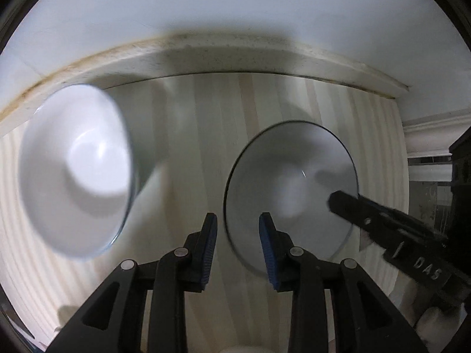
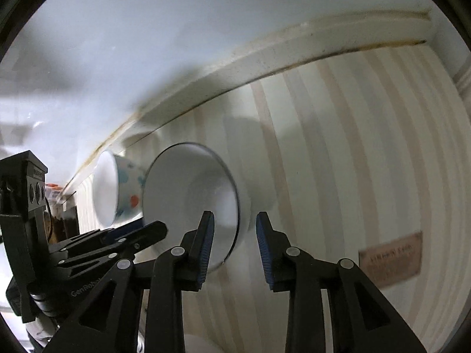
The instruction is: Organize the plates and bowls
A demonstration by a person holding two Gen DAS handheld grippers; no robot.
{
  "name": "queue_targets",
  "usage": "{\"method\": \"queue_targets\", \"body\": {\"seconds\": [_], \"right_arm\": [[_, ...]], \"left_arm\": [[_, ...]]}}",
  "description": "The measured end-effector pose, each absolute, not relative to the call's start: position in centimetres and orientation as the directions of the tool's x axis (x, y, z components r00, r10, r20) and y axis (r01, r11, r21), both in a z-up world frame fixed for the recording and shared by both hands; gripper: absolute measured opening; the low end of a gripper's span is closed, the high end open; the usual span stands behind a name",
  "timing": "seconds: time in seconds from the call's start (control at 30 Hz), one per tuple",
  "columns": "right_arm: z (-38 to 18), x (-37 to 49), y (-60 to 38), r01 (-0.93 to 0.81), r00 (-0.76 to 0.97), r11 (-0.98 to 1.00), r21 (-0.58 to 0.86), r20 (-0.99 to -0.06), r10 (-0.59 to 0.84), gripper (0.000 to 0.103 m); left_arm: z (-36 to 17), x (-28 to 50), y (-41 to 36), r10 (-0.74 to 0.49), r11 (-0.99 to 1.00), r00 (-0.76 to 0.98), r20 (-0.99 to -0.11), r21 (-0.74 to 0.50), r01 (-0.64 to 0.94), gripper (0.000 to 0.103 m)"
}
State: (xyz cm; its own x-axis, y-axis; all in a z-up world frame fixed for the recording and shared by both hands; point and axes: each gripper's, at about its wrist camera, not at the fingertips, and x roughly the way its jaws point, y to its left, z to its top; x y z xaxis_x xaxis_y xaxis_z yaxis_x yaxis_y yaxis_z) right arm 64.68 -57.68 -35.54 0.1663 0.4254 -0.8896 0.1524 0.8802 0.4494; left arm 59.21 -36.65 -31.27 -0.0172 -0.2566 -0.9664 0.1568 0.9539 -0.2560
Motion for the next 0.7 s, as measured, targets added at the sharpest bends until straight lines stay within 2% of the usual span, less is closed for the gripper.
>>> {"method": "queue_targets", "body": {"seconds": [0.07, 0.1, 0.4, 0.7], "right_arm": [[-36.6, 65.2, -57.7, 0.164, 0.154, 0.878, 0.45, -0.89, 0.428, 0.025], [-36.9, 65.4, -57.7, 0.168, 0.153, 0.872, 0.459, -0.886, 0.437, 0.015], [-36.1, 64.5, -57.0, 0.141, 0.159, 0.892, 0.431, -0.899, 0.409, 0.014], [-31.7, 61.0, -56.6, 0.112, 0.197, 0.877, 0.468, -0.875, 0.442, 0.014]], "left_arm": [[-31.6, 59.4, -37.2, -0.249, 0.954, -0.009, -0.968, -0.247, 0.17, 0.023], [-31.7, 59.4, -37.3, -0.243, 0.955, -0.005, -0.97, -0.24, 0.174, 0.023], [-30.1, 58.5, -37.3, -0.229, 0.955, 0.036, -0.973, -0.217, 0.204, 0.023], [-25.2, 55.1, -37.4, -0.248, 0.944, 0.1, -0.963, -0.217, 0.248, 0.023]]}}
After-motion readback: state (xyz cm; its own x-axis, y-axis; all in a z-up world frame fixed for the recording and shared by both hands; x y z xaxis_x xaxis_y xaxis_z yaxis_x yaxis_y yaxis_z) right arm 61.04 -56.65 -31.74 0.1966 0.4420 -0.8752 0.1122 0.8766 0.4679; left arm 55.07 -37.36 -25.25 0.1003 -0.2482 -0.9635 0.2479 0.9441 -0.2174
